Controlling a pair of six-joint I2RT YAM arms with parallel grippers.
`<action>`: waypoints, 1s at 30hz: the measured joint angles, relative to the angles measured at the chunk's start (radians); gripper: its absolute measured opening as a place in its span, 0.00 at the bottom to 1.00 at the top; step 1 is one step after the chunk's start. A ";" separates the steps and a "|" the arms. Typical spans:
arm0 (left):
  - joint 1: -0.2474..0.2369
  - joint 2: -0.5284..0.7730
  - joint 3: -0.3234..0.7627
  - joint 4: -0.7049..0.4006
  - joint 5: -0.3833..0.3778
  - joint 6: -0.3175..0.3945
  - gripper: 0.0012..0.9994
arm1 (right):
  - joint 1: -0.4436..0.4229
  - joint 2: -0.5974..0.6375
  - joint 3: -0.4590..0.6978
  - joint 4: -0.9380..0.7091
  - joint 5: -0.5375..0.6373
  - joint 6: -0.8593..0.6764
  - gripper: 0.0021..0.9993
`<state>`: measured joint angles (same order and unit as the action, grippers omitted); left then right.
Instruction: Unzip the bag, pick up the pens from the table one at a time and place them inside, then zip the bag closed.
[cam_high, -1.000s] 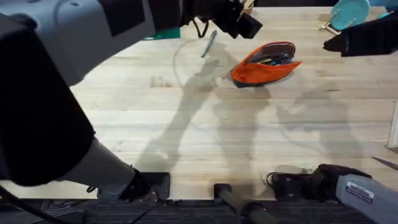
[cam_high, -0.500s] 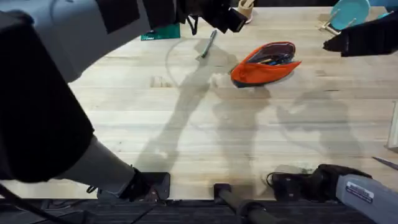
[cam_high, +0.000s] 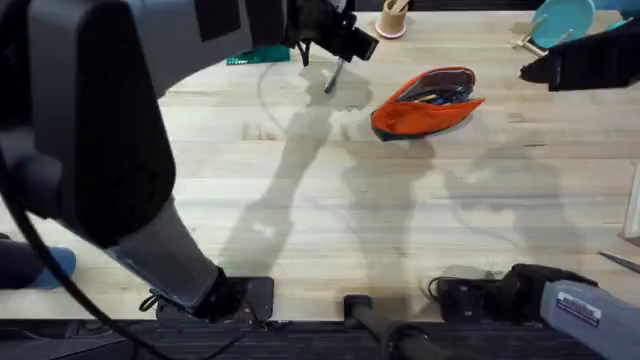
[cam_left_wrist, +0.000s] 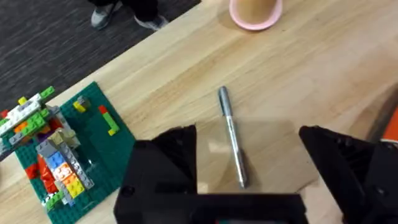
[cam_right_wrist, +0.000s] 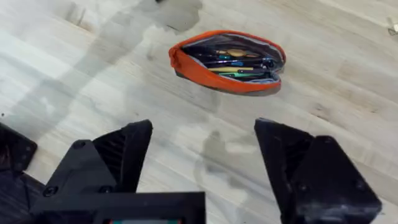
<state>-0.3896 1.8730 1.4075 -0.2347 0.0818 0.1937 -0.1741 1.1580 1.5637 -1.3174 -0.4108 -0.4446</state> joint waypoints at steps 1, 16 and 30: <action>0.004 0.006 0.000 0.007 0.000 -0.003 0.99 | 0.000 0.000 0.000 0.000 0.000 0.000 1.00; 0.023 0.094 0.000 0.021 0.000 -0.030 1.00 | 0.000 0.000 0.000 0.000 0.000 0.000 1.00; 0.028 0.175 0.000 0.010 0.000 -0.049 0.99 | 0.000 0.000 0.000 0.000 0.000 0.000 1.00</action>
<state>-0.3618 2.0483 1.4075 -0.2249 0.0818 0.1448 -0.1741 1.1580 1.5635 -1.3174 -0.4110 -0.4446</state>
